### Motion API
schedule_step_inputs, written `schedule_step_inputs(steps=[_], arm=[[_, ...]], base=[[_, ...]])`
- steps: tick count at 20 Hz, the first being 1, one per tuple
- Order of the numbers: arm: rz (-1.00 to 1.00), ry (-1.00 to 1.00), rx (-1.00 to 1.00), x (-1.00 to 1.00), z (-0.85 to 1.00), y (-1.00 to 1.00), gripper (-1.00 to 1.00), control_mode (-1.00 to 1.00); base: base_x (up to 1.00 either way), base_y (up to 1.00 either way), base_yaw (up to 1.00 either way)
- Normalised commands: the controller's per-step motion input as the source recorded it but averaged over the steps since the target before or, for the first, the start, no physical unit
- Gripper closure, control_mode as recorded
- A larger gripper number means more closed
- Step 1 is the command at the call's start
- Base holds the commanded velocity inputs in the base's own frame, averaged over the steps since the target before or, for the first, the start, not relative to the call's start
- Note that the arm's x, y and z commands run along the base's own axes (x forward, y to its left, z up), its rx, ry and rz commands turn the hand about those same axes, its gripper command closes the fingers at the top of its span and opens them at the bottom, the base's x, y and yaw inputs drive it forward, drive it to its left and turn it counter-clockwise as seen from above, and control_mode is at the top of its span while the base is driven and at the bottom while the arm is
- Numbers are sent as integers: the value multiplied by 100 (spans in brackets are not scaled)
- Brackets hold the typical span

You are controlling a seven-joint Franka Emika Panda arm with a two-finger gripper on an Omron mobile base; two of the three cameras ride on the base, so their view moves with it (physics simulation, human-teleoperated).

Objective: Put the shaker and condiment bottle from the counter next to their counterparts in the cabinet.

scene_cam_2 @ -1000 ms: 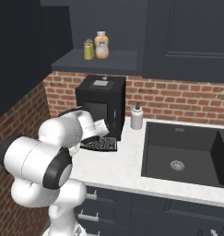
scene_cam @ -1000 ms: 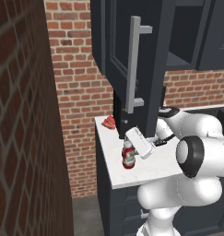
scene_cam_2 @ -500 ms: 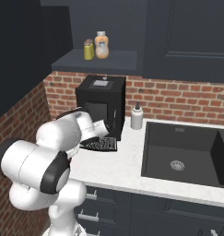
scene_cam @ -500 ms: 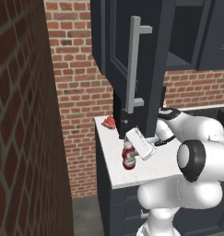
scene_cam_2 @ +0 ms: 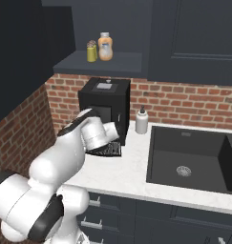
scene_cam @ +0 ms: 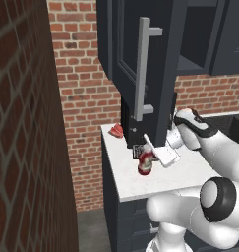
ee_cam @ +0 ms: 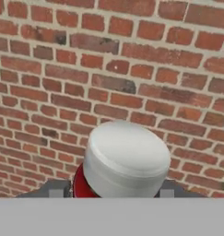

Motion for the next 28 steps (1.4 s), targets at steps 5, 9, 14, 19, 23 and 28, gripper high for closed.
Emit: schedule_step_inputs(steps=[5,9,14,19,23,28], arm=[[-7,-4,13,-22,74,-58,100,-100],[-13,-4,11,-22,69,-70,100,-100],[-18,-2,10,-20,70,-69,100,-100],[-25,0,6,-10,77,-59,100,-100],[-30,0,1,-1,88,-45,100,-100],[-35,0,0,0,90,-18,100,-100]], base=[[0,0,0],[0,0,0],[0,0,0],[0,0,0],[0,0,0],[0,0,0]])
